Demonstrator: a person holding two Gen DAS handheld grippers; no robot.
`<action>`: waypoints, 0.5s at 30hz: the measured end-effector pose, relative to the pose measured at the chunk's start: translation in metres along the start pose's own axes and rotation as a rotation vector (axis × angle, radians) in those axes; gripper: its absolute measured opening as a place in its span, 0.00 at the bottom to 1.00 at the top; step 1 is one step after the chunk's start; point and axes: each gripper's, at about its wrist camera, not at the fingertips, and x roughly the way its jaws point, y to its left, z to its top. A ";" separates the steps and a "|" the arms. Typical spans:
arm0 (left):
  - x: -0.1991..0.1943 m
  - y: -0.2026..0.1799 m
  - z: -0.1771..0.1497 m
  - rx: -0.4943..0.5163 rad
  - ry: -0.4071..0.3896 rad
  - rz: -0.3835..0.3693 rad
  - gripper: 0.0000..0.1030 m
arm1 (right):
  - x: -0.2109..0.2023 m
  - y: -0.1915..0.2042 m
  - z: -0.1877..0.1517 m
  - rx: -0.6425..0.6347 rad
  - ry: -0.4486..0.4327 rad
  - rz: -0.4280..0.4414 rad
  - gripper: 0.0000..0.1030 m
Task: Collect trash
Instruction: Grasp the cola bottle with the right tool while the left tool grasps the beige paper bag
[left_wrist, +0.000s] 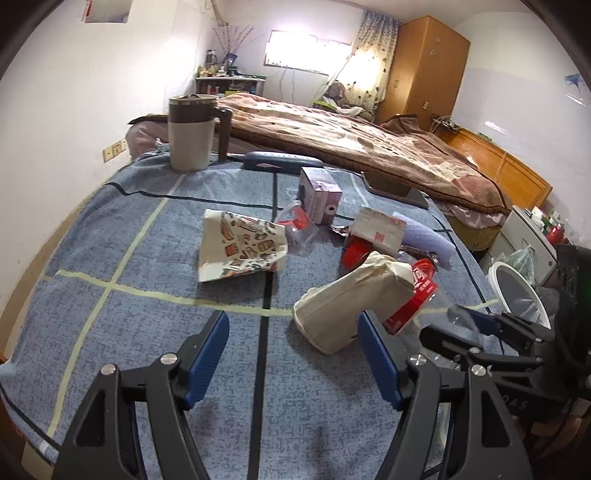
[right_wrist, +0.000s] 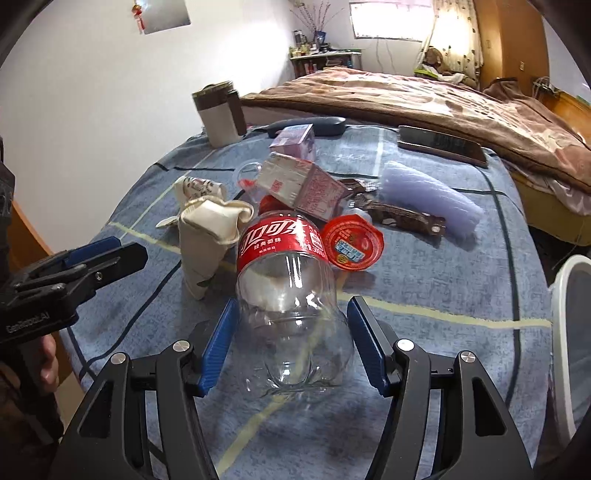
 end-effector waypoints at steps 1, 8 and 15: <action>0.002 -0.001 0.001 0.004 0.004 -0.007 0.72 | -0.001 -0.002 0.000 0.006 -0.004 -0.008 0.61; 0.022 -0.019 0.006 0.073 0.036 -0.045 0.73 | -0.021 -0.025 -0.009 0.072 -0.033 -0.066 0.61; 0.042 -0.040 0.016 0.171 0.078 -0.087 0.74 | -0.034 -0.044 -0.020 0.121 -0.039 -0.081 0.61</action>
